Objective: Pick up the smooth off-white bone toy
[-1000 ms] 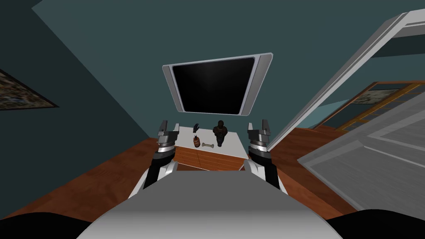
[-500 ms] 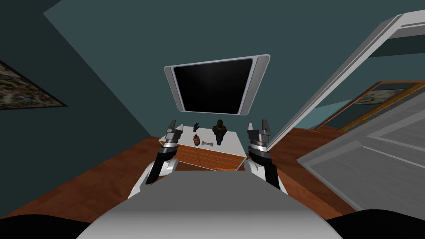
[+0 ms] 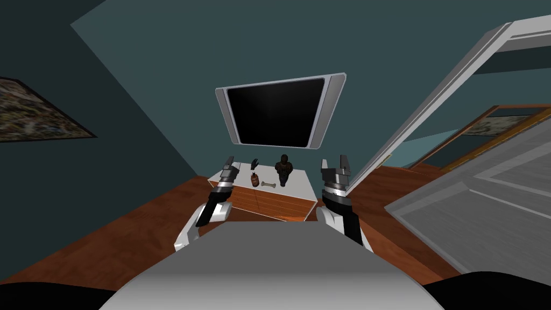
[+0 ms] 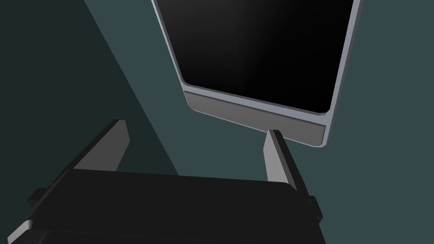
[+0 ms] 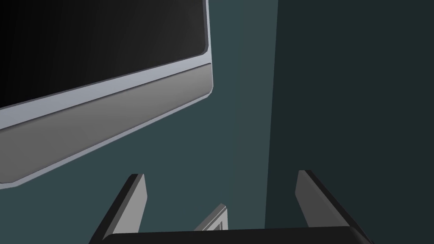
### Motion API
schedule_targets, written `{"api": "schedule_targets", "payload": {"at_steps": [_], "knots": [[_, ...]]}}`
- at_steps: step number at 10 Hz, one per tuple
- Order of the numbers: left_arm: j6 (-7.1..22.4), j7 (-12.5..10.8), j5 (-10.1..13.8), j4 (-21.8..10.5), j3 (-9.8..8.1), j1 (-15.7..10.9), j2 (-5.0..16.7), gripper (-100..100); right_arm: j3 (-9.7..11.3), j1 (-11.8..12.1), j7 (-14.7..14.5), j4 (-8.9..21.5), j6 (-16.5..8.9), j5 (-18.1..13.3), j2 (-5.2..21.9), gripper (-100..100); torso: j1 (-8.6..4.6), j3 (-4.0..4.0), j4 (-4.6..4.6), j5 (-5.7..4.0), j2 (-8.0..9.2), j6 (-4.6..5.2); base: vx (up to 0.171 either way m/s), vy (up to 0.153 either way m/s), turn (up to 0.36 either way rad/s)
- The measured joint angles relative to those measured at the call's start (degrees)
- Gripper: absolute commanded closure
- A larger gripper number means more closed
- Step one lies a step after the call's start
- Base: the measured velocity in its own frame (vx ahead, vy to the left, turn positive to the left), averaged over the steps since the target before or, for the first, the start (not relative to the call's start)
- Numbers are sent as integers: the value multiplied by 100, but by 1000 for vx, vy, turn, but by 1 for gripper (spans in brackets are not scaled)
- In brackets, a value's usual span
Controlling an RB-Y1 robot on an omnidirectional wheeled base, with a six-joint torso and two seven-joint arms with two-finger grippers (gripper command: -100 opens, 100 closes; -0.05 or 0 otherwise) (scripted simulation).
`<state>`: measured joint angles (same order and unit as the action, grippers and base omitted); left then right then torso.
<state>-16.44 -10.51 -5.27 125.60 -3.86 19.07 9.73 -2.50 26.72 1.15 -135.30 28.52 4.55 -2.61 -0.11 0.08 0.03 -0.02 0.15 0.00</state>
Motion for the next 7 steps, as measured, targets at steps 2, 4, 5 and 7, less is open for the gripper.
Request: {"api": "schedule_targets", "payload": {"at_steps": [2,4,5,7], "knots": [[335,1,-32,-65,21,-126,33,-100,0,0,0,0,0,0,0,0,-6,1,1,-2,3,0,-48,-38,16],[585,-19,-41,-259,-4,-286,84,-100,0,0,0,0,0,0,0,0,0,1,0,0,1,0,-40,-27,13],[725,-12,-57,-314,6,-334,79,-100,0,0,0,0,0,0,0,0,1,-1,0,0,-2,0,-47,-34,16],[981,-16,-75,-466,1,-466,101,-100,0,0,0,0,0,0,0,0,0,0,0,-1,-1,0,-29,-19,5]]}}
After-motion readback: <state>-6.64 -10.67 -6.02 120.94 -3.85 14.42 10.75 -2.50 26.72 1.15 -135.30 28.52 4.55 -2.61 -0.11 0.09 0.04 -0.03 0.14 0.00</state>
